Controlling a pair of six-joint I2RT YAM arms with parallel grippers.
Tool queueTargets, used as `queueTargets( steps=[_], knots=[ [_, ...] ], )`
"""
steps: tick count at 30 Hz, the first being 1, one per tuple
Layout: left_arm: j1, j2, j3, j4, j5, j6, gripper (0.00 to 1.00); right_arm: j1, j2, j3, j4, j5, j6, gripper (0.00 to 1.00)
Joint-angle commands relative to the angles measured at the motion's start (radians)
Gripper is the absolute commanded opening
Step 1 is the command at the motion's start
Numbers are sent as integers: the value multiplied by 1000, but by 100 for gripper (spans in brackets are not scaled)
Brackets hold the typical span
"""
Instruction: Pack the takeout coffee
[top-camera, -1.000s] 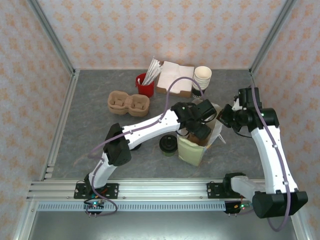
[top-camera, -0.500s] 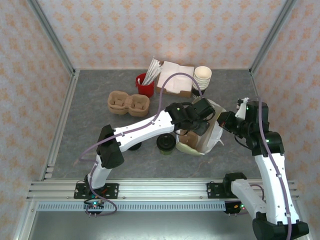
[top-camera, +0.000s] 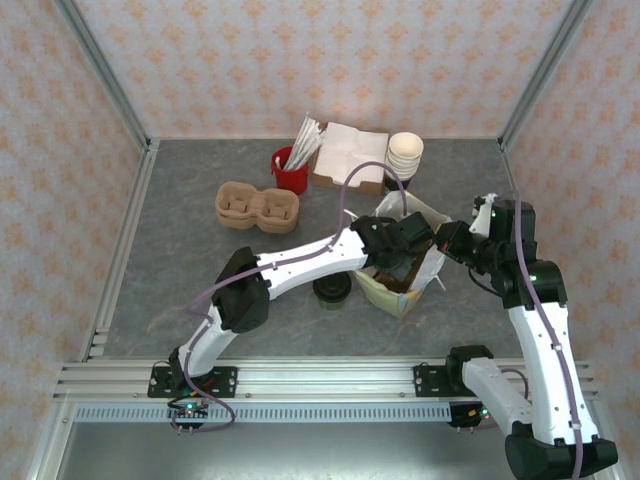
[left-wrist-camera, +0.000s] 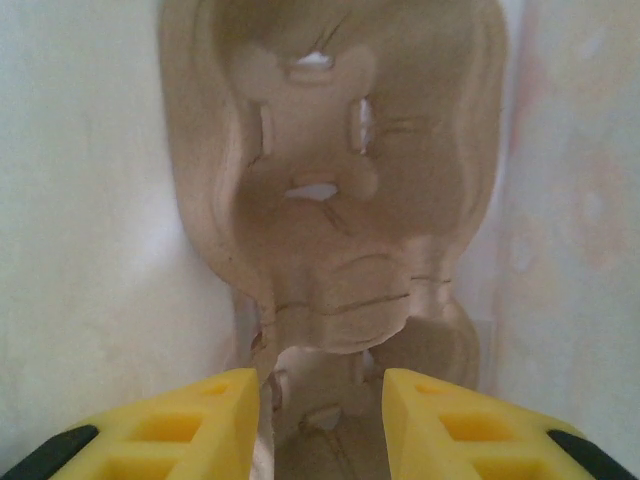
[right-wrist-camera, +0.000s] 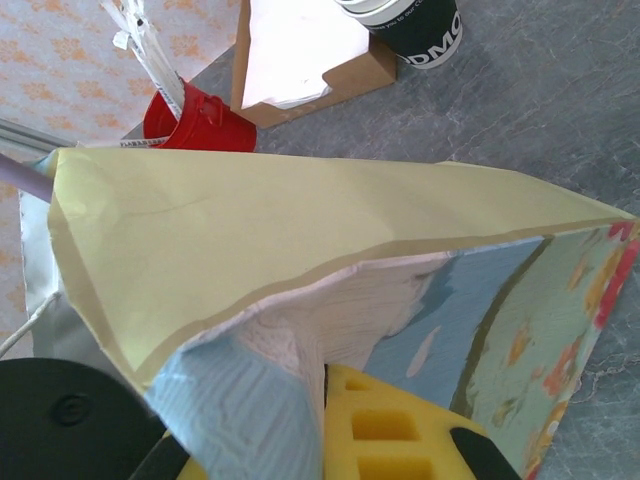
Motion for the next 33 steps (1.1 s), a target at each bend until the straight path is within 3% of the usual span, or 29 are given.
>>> queueTargets(
  steps=[1, 10, 33],
  knots=[
    [-4, 12, 9, -27, 8, -13, 38, 4, -6, -6, 50, 14, 17, 0],
    [-13, 42, -13, 36, 75, -20, 42, 4, 20, -25, 35, 31, 83, 0],
    [9, 157, 6, 36, 69, -28, 37, -37, 43, -72, 11, 3, 90, 0]
  ],
)
